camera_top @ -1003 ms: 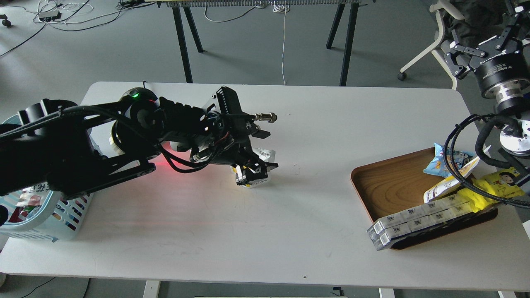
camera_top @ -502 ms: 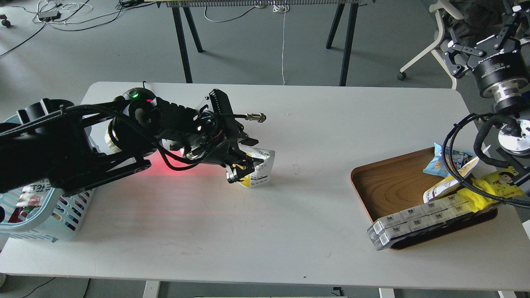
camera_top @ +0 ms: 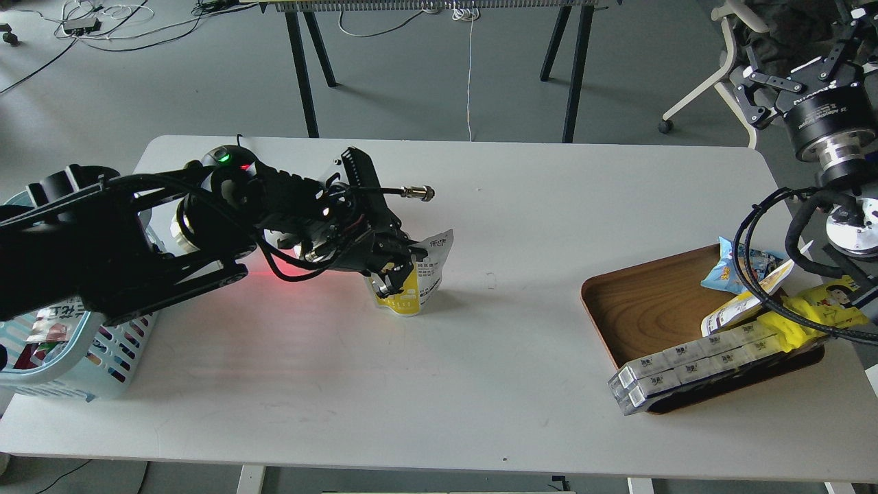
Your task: Scan snack and place in basket
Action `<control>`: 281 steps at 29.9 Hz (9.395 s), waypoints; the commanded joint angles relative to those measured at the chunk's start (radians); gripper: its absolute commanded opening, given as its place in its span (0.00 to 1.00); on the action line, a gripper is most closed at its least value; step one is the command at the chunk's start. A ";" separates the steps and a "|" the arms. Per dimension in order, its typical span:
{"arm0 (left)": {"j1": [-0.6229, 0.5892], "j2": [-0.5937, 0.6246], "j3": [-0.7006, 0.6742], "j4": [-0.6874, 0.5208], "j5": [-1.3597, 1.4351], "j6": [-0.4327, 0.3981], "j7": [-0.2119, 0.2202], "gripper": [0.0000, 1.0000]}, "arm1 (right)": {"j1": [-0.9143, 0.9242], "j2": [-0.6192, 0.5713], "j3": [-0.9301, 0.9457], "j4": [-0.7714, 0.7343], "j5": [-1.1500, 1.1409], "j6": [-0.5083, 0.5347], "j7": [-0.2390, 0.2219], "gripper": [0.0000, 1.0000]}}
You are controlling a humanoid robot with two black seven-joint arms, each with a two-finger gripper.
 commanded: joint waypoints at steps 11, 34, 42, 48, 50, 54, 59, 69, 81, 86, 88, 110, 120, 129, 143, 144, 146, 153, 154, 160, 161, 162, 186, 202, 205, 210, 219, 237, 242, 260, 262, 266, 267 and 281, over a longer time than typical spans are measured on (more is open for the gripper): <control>-0.016 0.148 -0.044 -0.067 0.000 0.000 -0.084 0.00 | 0.001 -0.001 0.013 -0.008 -0.002 0.000 0.000 0.99; 0.019 0.376 -0.129 -0.038 0.000 0.000 -0.168 0.00 | -0.001 -0.014 0.019 0.002 0.000 0.000 0.000 0.99; 0.021 0.379 -0.129 -0.038 0.000 0.000 -0.167 0.00 | -0.001 -0.015 0.023 0.002 0.000 0.000 0.000 0.99; 0.022 0.372 -0.123 -0.041 0.000 0.000 -0.165 0.00 | -0.001 -0.015 0.042 0.002 0.000 0.000 0.000 0.99; 0.021 0.366 -0.123 -0.041 0.000 0.000 -0.164 0.00 | -0.001 -0.015 0.045 0.000 0.000 0.000 0.000 0.99; 0.022 0.363 -0.123 -0.041 0.000 0.000 -0.161 0.00 | -0.002 -0.017 0.046 0.000 -0.001 0.000 0.000 0.99; 0.018 0.361 -0.124 -0.041 0.000 0.000 -0.162 0.00 | -0.002 -0.017 0.046 -0.003 -0.002 0.000 0.000 0.99; 0.010 0.369 -0.124 -0.043 0.000 0.000 -0.167 0.00 | -0.001 -0.015 0.046 0.000 -0.002 0.000 0.000 0.99; 0.004 0.378 -0.135 -0.105 0.000 0.000 -0.170 0.00 | 0.001 -0.017 0.046 0.000 0.000 0.000 0.000 0.99; -0.016 0.376 -0.138 -0.109 0.000 0.000 -0.171 0.00 | 0.001 -0.017 0.049 0.000 -0.002 0.000 0.000 0.99; -0.017 0.376 -0.138 -0.109 0.000 0.000 -0.171 0.00 | 0.003 -0.015 0.052 0.000 -0.002 0.000 0.000 0.99; -0.034 0.416 -0.147 -0.084 0.000 0.000 -0.193 0.00 | 0.004 -0.015 0.051 0.000 -0.002 0.000 0.000 0.99; -0.022 0.401 -0.140 0.000 0.000 0.000 -0.187 0.00 | 0.003 -0.015 0.052 -0.001 -0.002 0.000 0.000 0.99; 0.002 0.399 -0.130 0.023 0.000 0.002 -0.185 0.00 | 0.003 -0.012 0.049 -0.001 -0.003 0.000 0.000 0.99; 0.006 0.401 -0.132 0.022 0.000 0.004 -0.185 0.00 | 0.007 -0.011 0.051 -0.001 -0.003 0.000 0.000 0.99; 0.006 0.401 -0.132 0.023 0.000 0.005 -0.185 0.00 | 0.007 -0.009 0.051 -0.001 -0.003 0.000 0.000 0.99; 0.006 0.401 -0.132 0.023 0.000 0.007 -0.185 0.00 | 0.007 -0.006 0.051 -0.001 -0.003 0.000 0.000 0.99; 0.004 0.401 -0.132 0.017 0.000 0.009 -0.188 0.00 | 0.007 -0.005 0.051 -0.008 -0.003 0.000 0.000 0.99; 0.002 0.402 -0.133 0.011 0.000 0.009 -0.191 0.00 | 0.006 -0.005 0.051 -0.009 -0.003 0.000 0.000 0.99; -0.024 0.402 -0.140 0.003 0.000 0.009 -0.196 0.00 | 0.015 -0.005 0.051 -0.001 -0.003 0.000 0.000 0.99; -0.028 0.401 -0.138 0.007 0.000 0.009 -0.196 0.00 | 0.021 -0.008 0.051 -0.001 -0.003 0.000 0.000 0.99; -0.028 0.401 -0.138 0.008 0.000 0.009 -0.197 0.00 | 0.027 -0.011 0.051 -0.001 -0.003 0.000 0.000 0.99; -0.076 0.301 -0.144 0.000 0.000 0.002 -0.185 0.00 | 0.024 -0.020 0.054 -0.003 -0.003 0.000 0.000 0.99; -0.016 0.335 -0.144 -0.024 0.000 0.007 -0.171 0.00 | 0.026 -0.020 0.054 -0.002 -0.003 0.000 0.000 0.99; -0.017 0.396 -0.146 -0.084 0.000 0.008 -0.173 0.00 | 0.026 -0.018 0.054 -0.001 -0.003 0.000 0.000 0.99; -0.019 0.520 -0.152 -0.164 0.000 0.010 -0.183 0.00 | 0.024 -0.017 0.054 -0.003 -0.003 0.000 0.000 0.99; -0.017 0.818 -0.204 -0.217 0.000 0.122 -0.214 0.00 | 0.021 -0.015 0.055 -0.009 -0.003 0.000 0.000 0.99; -0.016 1.210 0.109 -0.176 0.000 0.406 -0.214 0.00 | 0.009 -0.006 0.063 -0.009 -0.003 0.000 0.000 0.99; -0.017 1.210 0.198 -0.178 0.000 0.484 -0.214 0.00 | 0.007 -0.006 0.062 -0.011 -0.003 0.000 0.000 0.99; -0.039 1.208 0.199 -0.178 -0.358 0.530 -0.214 0.88 | 0.004 -0.017 0.060 -0.009 -0.003 0.000 0.000 0.99; -0.047 1.168 0.175 -0.168 -0.509 0.518 -0.214 0.89 | 0.007 -0.017 0.060 -0.011 -0.003 0.000 0.000 0.99; -0.047 1.070 0.103 -0.115 -0.797 0.450 -0.214 0.91 | 0.018 -0.021 0.060 -0.012 -0.003 0.000 0.000 0.99; -0.047 1.044 0.083 -0.099 -0.868 0.426 -0.214 0.92 | 0.021 -0.023 0.060 -0.012 -0.003 0.000 0.000 0.99; -0.047 0.610 -0.241 0.273 -1.775 0.088 -0.145 0.99 | 0.119 -0.107 0.063 -0.080 -0.005 0.000 -0.102 0.99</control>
